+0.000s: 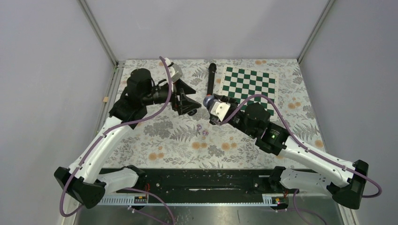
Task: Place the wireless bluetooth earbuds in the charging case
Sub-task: Pass from the right arm to the left
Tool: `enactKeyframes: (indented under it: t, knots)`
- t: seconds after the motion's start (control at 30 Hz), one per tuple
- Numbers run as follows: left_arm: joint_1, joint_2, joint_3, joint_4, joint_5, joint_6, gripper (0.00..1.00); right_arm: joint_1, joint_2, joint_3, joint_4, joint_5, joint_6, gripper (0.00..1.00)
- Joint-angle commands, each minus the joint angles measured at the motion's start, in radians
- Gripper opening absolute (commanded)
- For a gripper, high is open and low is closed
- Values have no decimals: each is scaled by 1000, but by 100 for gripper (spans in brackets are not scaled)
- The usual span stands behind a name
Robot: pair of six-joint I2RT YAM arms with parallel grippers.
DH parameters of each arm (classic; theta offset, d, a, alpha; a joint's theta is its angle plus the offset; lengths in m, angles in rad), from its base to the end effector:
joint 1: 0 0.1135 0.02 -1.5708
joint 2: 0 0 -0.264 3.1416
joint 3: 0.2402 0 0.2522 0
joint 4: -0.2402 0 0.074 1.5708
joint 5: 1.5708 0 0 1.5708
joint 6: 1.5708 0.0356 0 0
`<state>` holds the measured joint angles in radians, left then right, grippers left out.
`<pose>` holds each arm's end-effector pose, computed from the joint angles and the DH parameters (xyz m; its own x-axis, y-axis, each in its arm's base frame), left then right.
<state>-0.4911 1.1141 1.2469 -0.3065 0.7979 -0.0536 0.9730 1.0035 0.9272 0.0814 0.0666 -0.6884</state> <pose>0.1959 -0.1337 0.4253 -0.2031 0.0662 -0.9769 0.9415 0.2871 -0.1763 0.1351 0.1941 0.3779 0.5024 -0.3885 -0.7725 -0.6062 0.4789 -0.6350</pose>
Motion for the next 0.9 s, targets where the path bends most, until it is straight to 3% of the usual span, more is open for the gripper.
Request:
enactKeyframes:
  t: [0.0, 0.17, 0.47, 0.67, 0.77, 0.87]
  knots:
    - [-68, 27, 31, 60, -82, 100, 70, -5, 7, -18, 250, 17, -101, 34]
    - [-98, 58, 23, 137, -108, 63, 67, -5, 32, -7, 274, -6, -114, 34]
    - [-106, 90, 7, 244, -48, -39, 54, -14, 52, 2, 280, -33, -136, 34]
    - [-106, 106, -2, 223, -68, -47, 44, -14, 45, -9, 307, -24, -139, 34]
    - [-105, 118, -6, 212, -44, -36, 27, -14, 43, -16, 314, -18, -148, 37]
    - [-104, 125, -11, 214, -26, -19, 12, -17, 40, 6, 258, 17, -101, 54]
